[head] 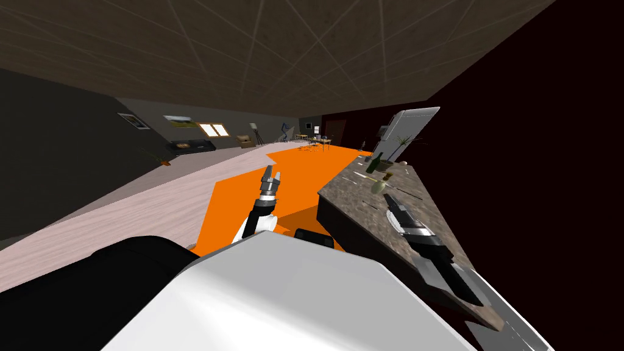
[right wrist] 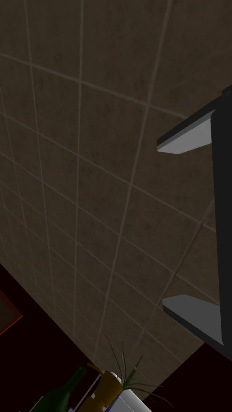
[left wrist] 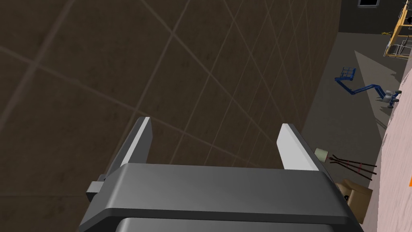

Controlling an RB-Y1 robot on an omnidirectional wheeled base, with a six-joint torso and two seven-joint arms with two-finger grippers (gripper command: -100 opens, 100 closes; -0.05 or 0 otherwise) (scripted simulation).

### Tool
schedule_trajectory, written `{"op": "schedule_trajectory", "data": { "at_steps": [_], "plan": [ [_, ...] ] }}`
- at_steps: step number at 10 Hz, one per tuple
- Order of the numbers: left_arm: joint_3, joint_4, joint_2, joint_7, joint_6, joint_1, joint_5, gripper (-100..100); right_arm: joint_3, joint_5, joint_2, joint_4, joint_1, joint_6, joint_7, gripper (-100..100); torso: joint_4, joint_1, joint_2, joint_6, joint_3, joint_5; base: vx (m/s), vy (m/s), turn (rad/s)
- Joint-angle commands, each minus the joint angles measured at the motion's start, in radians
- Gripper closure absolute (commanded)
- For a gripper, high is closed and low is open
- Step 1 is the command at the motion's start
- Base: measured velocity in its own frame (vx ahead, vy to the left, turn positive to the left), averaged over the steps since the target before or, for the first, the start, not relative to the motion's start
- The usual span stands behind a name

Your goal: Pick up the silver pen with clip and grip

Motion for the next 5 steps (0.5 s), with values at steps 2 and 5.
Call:
{"op": "schedule_trajectory", "data": {
  "at_steps": [2, 5],
  "plan": [
    [0.000, 0.000, 0.000, 0.000, 0.000, 0.000, 0.000, 0, 0.002, 0.028, -0.067, 0.065, 0.009, -0.012, 0.015, -100, 0.000, 0.000, 0.000, 0.001, 0.000, 0.000, 0.019, 0.030, 0.123],
    [0.000, 0.000, 0.000, 0.000, 0.000, 0.000, 0.000, 0, 0.019, 0.066, -0.151, 0.146, 0.029, -0.038, 0.034, -100, 0.000, 0.000, 0.000, 0.000, 0.000, 0.000, 0.021, 0.045, 0.207]
  ]
}}
